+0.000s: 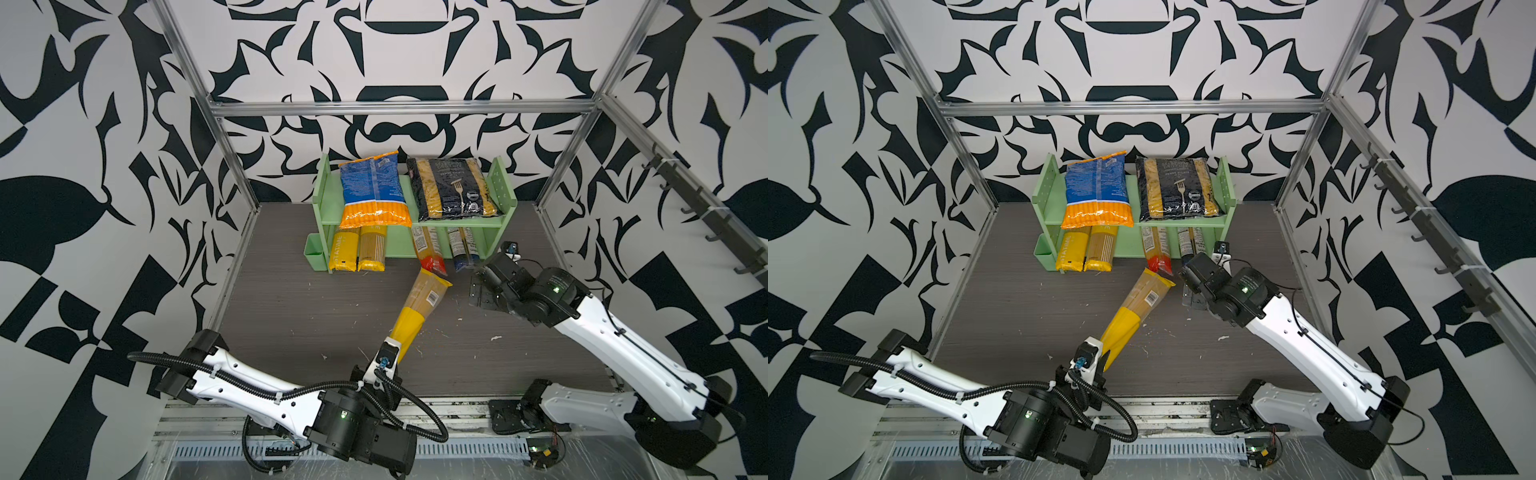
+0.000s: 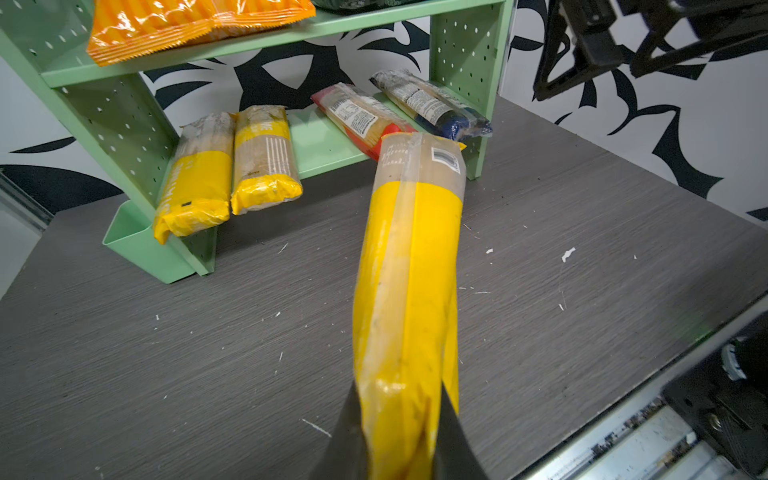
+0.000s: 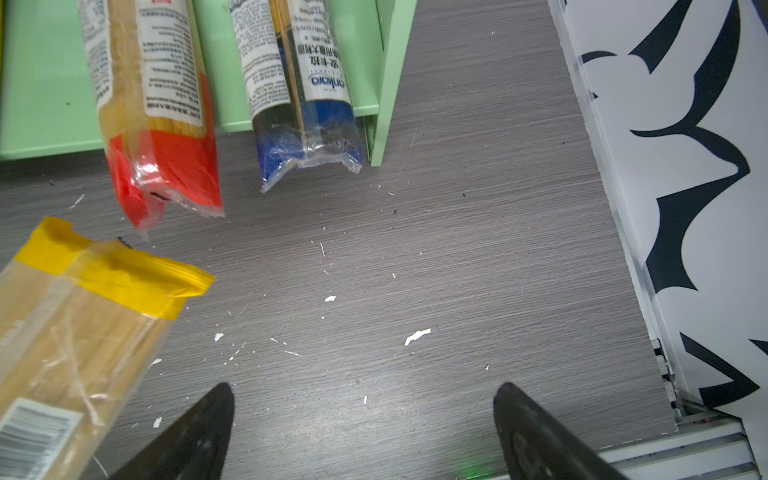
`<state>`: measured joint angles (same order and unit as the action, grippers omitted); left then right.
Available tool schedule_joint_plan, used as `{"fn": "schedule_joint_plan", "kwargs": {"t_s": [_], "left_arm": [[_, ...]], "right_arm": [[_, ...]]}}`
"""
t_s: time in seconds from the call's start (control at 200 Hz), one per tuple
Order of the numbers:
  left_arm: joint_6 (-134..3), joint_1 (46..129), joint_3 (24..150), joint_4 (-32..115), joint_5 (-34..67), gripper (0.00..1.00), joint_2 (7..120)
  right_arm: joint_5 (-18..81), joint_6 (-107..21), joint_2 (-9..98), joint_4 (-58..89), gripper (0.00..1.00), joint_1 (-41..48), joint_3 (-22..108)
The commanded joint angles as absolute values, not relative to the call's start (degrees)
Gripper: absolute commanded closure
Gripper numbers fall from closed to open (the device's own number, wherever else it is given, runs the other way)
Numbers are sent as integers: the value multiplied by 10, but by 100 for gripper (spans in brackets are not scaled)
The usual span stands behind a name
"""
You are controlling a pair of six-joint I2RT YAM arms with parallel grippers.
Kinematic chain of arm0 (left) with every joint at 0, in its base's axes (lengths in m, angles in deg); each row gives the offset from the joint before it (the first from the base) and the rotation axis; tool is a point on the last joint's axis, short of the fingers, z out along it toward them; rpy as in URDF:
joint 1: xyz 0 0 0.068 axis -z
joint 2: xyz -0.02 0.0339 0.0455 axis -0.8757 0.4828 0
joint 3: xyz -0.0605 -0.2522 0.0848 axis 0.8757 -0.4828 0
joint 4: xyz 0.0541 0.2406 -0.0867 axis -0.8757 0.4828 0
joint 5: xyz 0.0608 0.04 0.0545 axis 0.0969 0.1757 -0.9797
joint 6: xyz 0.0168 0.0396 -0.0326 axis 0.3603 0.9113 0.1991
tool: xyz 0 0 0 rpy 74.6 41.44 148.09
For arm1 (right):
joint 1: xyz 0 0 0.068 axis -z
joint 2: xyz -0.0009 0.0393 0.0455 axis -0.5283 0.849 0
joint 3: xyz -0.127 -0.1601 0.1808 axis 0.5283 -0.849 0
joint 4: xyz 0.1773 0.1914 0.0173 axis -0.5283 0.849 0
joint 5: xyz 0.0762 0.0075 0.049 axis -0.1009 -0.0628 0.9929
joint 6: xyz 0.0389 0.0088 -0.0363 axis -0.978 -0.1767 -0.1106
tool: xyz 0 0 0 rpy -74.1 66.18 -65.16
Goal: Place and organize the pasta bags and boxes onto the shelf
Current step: 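Carry the pack toward the shelf's lower level with the left gripper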
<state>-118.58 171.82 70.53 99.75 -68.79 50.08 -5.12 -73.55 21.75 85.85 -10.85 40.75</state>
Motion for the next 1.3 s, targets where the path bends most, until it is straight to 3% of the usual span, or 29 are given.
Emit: {"fn": "schedule_joint_plan", "kwargs": {"t_s": [0.0, 0.43, 0.81, 1.3], "left_arm": [[-1236, 1720, 740, 1049, -809, 100, 467], [-1234, 1700, 722, 1060, -839, 100, 401], [-1233, 1627, 701, 1058, -850, 100, 376], [-1223, 1563, 719, 1066, -850, 100, 363]], "right_arm": [[-53, -724, 220, 853, 0, -102, 431], [-47, -719, 233, 838, 0, -90, 438], [-38, -697, 267, 827, 0, -75, 462], [13, -630, 327, 790, 0, 5, 499]]}}
